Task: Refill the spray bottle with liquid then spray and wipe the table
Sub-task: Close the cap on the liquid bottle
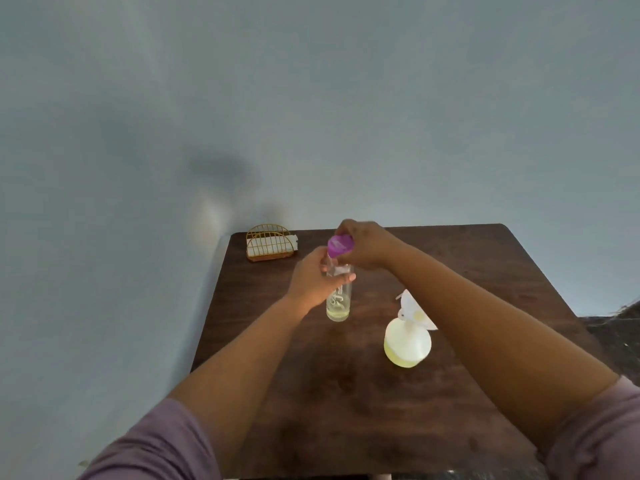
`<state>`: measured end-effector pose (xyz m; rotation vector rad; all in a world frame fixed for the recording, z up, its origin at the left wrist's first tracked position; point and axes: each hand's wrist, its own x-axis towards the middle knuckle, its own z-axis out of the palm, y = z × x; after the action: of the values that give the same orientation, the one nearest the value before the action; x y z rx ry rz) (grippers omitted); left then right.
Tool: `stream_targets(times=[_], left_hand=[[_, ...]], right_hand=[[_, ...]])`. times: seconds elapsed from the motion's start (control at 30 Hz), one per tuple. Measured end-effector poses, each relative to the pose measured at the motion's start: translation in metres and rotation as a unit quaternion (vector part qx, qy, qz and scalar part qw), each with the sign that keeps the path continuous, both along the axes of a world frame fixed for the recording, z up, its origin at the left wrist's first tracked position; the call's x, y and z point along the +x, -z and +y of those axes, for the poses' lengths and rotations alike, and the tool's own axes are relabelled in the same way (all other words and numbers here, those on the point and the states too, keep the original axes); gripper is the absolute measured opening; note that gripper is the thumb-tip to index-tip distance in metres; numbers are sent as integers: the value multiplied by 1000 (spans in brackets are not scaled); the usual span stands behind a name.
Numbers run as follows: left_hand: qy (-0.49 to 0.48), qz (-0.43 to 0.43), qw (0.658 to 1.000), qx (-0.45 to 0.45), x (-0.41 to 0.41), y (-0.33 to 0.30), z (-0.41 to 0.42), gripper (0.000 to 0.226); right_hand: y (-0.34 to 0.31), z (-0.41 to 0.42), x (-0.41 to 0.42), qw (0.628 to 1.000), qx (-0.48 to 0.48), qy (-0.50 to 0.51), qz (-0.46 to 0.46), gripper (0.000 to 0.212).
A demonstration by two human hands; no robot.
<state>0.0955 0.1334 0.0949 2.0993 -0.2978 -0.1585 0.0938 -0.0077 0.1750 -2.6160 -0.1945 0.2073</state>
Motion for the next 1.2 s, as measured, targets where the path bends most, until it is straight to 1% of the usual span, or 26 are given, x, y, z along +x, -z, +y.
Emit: stream_targets(times=[0.1, 0.23, 0.33, 0.43, 0.57, 0.77, 1.03, 1.2], left_hand=[[-23, 25, 999, -20, 43, -5, -12, 47], [-48, 64, 996, -35, 95, -1, -20, 37], [-79, 72, 994, -38, 131, 6, -24, 39], [-103, 84, 990, -39, 161, 13, -29, 44], [-128, 85, 988, -15, 192, 22, -33, 51], [-131, 86, 988, 9, 216, 37, -36, 51], [-122, 84, 989, 31, 224, 47, -37, 53], [-129, 80, 987, 48, 226, 48, -43, 54]], right_hand=[[0, -7, 49, 1000, 7, 6, -1, 51], [13, -13, 101, 1000, 22, 6, -12, 51], [23, -15, 136, 999, 36, 8, -14, 50], [31, -15, 165, 999, 43, 8, -17, 54], [41, -17, 197, 999, 49, 4, -19, 54], [57, -18, 226, 999, 41, -5, -16, 55], [78, -18, 240, 1000, 18, -9, -14, 53], [83, -24, 244, 999, 31, 2, -14, 54]])
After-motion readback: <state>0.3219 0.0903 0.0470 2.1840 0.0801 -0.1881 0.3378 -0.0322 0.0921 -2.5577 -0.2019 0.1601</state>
